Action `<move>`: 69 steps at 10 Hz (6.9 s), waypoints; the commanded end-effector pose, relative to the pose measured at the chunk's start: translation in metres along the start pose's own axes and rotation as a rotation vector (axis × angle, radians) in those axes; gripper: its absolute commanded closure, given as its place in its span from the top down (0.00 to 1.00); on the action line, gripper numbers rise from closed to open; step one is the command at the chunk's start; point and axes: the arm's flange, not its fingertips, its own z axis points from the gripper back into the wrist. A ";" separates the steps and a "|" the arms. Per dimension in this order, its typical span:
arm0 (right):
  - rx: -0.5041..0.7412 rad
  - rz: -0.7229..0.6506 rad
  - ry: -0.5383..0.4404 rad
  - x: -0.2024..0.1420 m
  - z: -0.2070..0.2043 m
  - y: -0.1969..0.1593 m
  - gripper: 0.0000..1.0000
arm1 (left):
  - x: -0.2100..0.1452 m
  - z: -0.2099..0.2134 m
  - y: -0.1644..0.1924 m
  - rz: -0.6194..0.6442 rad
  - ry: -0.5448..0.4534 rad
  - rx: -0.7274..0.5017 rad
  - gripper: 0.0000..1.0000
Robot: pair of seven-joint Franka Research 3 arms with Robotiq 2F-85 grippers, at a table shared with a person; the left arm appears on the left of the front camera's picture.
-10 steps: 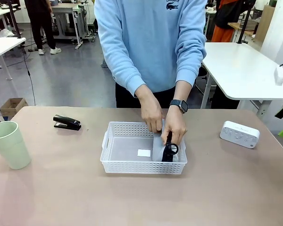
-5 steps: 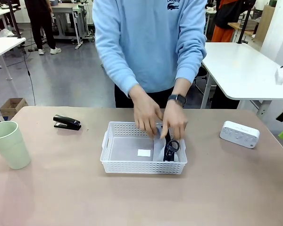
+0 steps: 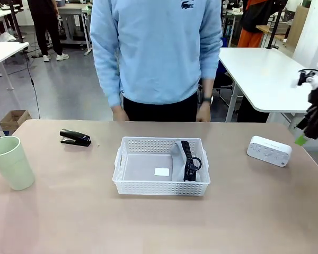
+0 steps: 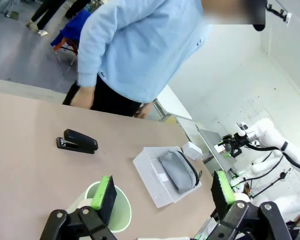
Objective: Efficiently arrange items inside the basket to fit them all.
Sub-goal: Pick up the Digital clock and place it inside the Organizing basket.
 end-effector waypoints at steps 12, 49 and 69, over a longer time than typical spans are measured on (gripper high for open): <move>0.010 -0.290 0.096 0.055 -0.099 -0.086 1.00 | 0.002 0.000 0.000 -0.022 -0.020 -0.012 1.00; 0.051 0.212 0.283 0.048 -0.170 -0.085 0.00 | 0.002 0.000 0.000 -0.022 -0.020 -0.012 1.00; -0.058 -0.304 0.412 0.156 0.025 0.101 0.54 | 0.002 0.000 0.000 -0.022 -0.020 -0.012 1.00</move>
